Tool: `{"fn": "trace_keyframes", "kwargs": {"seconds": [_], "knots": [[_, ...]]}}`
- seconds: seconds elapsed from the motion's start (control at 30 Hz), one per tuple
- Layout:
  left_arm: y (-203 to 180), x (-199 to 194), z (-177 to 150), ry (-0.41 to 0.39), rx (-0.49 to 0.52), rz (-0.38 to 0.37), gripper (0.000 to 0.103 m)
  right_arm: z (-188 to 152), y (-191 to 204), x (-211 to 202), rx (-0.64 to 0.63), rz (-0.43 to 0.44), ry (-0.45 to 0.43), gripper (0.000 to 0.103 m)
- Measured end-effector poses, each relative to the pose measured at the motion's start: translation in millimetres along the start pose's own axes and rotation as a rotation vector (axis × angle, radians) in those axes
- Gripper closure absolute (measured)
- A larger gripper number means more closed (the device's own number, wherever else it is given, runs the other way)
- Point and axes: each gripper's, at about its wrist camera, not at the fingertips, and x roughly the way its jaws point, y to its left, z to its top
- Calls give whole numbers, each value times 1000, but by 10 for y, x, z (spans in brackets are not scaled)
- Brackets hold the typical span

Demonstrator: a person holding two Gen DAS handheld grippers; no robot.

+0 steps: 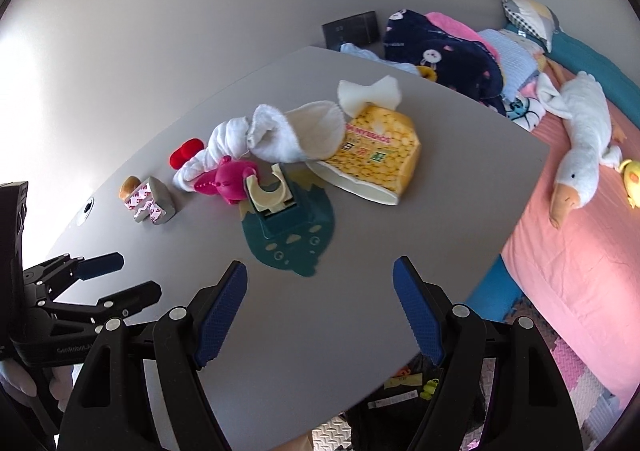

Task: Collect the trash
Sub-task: 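Return both grippers to the table toward the corner guard and tape dispenser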

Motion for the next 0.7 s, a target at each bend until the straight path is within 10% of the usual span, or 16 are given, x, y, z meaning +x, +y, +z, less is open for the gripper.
{"fn": "trace_keyframes", "kwargs": {"seconds": [0.7], "knots": [[564, 285, 346, -62, -100, 86, 16, 324, 232, 580, -61, 11, 63, 27]]}}
